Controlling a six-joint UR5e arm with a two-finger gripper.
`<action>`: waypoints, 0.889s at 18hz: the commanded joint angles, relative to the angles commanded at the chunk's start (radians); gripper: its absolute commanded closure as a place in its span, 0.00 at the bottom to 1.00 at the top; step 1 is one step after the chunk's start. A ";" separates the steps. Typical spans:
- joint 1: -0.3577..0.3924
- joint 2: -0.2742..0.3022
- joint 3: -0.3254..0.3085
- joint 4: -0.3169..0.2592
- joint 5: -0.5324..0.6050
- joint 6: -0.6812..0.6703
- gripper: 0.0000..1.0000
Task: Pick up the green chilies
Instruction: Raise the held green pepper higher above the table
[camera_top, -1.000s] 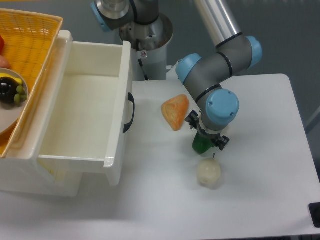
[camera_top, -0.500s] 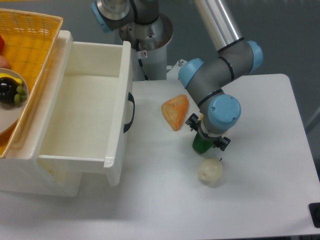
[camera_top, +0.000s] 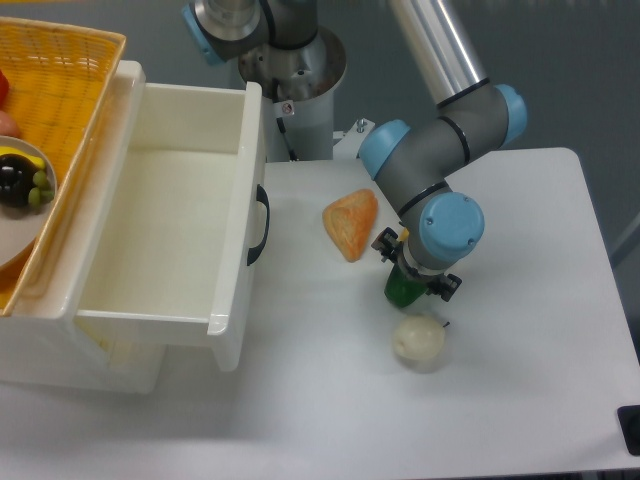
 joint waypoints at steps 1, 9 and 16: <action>0.000 0.000 -0.002 -0.002 0.003 0.000 0.00; 0.000 -0.002 0.011 -0.008 0.003 0.000 0.51; 0.002 0.018 0.040 -0.018 -0.005 0.000 0.58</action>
